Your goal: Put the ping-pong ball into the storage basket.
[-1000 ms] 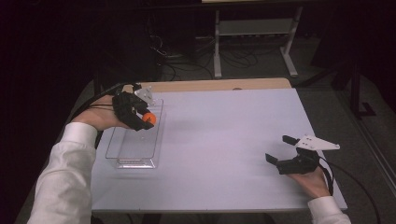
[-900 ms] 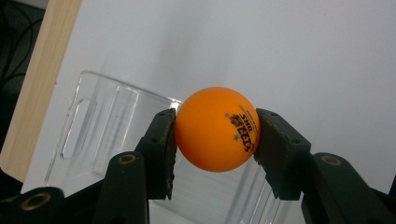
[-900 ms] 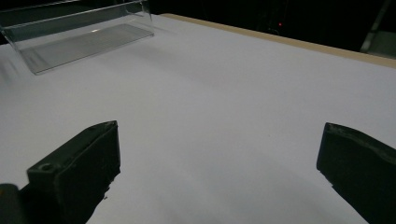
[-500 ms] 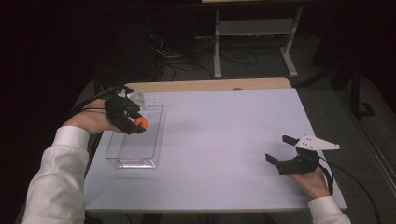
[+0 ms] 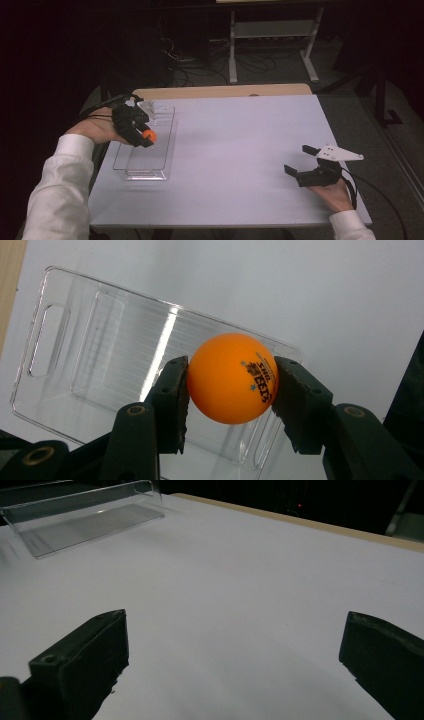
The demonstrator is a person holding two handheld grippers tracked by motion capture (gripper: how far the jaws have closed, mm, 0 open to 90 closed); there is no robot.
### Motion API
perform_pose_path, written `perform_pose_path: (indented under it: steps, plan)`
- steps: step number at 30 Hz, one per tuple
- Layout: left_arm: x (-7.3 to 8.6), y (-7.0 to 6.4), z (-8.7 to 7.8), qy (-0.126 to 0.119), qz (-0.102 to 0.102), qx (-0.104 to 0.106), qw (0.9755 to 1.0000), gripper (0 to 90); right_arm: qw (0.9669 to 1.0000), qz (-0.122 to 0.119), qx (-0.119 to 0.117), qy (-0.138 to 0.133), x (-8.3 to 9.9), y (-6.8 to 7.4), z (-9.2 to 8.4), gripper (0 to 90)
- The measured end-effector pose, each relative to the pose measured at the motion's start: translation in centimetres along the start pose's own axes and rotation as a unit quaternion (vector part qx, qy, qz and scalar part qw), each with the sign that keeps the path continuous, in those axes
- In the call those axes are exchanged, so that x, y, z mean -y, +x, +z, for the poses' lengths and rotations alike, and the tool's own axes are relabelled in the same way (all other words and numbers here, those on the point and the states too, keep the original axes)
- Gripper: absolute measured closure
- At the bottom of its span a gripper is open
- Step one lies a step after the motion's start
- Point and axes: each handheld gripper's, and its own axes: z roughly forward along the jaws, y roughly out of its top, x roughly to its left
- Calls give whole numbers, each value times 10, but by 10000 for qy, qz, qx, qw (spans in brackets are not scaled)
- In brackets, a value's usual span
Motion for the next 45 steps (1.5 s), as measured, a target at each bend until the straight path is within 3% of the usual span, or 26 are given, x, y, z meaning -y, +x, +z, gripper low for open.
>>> perform_pose_path:
  steps: [20, 45]
  plan:
    - [-1, -1, 23, 74, 54, 270, 9996, 508, 10000, 3, 8, 6, 0, -1, -1, 0]
    - [16, -5, 60, 31, -65, 463, 9989, 507, 10000, -23, 26, 40, 0, 0, -1, 0]
